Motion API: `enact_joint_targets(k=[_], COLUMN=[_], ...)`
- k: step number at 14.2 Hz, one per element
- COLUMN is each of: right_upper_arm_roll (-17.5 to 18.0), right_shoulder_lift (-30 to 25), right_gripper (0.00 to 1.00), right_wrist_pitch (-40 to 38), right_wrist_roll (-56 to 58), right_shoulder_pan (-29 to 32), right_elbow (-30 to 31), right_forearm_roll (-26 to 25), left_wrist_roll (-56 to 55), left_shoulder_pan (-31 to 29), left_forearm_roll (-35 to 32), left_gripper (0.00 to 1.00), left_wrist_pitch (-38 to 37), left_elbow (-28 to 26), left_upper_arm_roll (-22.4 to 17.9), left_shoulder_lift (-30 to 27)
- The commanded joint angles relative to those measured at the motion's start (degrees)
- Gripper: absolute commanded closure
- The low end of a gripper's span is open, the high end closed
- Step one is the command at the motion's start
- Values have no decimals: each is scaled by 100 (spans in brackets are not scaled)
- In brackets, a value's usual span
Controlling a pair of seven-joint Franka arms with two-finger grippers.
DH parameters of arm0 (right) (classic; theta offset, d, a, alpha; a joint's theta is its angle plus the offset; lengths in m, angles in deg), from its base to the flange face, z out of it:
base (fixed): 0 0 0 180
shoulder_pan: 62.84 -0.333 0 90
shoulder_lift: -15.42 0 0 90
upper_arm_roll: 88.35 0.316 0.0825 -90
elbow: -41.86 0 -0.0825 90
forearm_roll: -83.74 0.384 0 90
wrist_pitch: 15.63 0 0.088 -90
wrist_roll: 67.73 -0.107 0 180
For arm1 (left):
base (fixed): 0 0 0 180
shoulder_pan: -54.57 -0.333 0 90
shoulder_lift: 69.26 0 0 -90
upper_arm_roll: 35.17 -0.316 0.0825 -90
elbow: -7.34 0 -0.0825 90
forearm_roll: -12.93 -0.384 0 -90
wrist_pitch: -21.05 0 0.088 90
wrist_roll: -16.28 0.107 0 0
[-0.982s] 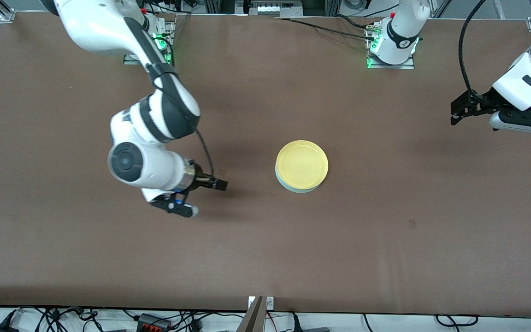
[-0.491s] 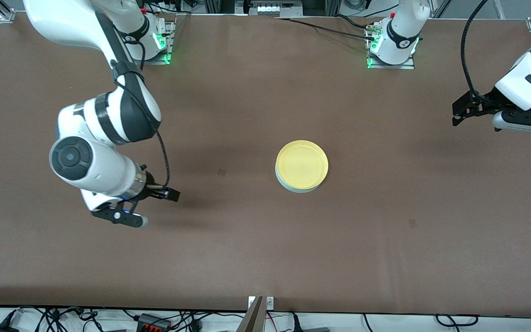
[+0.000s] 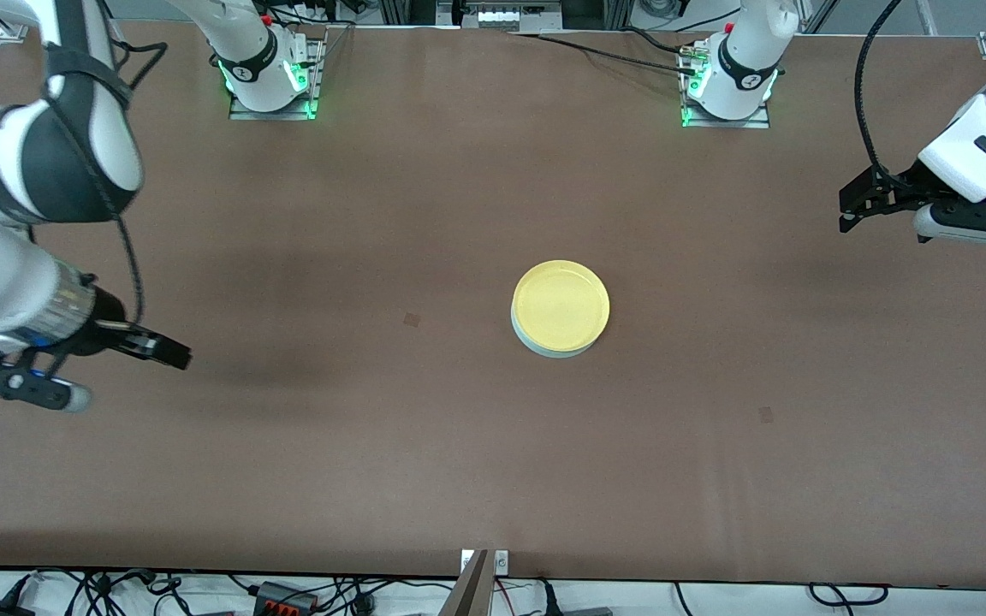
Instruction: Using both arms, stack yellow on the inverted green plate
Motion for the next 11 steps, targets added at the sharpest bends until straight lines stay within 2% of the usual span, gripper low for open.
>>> enact_joint_targets(k=[1, 5, 11], right_upper_arm_roll=[74, 136, -180], right_shoulder_lift=[-608, -1039, -1277], right_gripper=[0, 0, 0], right_wrist_pitch=[9, -158, -527], right_wrist_roll=[548, 1601, 2254], right_shoulder_pan=[434, 1076, 920], right_elbow=[649, 869, 808], right_forearm_roll=[-54, -27, -19], left_wrist_roll=[148, 148, 87], left_shoulder_pan=[-63, -63, -36], left_forearm_roll=[113, 105, 113], left_gripper=[0, 0, 0], left_wrist_pitch=[-1, -10, -27], left_elbow=[-119, -119, -75], left_upper_arm_roll=[46, 46, 90], left_shoulder_lift=[-129, -129, -111])
